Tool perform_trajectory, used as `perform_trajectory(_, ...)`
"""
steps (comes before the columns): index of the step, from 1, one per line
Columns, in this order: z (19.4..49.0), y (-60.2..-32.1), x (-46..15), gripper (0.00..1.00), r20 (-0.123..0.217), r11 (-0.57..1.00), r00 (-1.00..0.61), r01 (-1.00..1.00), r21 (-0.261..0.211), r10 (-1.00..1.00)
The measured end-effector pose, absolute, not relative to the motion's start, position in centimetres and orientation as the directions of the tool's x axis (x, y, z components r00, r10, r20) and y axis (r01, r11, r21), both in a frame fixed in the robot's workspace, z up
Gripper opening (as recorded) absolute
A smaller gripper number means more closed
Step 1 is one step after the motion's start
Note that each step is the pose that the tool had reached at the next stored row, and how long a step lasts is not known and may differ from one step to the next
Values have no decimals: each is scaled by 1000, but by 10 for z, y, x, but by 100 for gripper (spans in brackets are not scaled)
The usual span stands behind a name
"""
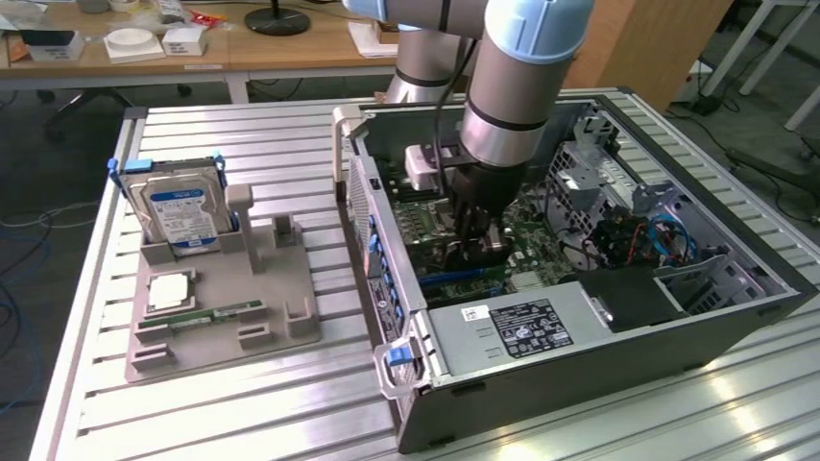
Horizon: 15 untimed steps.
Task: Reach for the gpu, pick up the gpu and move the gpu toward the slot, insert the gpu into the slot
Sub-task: 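Insert the gpu into the slot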
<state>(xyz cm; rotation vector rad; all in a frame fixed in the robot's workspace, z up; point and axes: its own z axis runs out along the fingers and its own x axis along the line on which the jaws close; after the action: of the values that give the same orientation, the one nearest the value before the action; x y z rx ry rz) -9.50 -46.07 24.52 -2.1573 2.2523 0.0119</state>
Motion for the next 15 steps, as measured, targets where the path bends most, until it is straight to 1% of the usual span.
perform_trajectory(15, 245, -464, -96, 27, -22, 44, -44, -999, -10, -999)
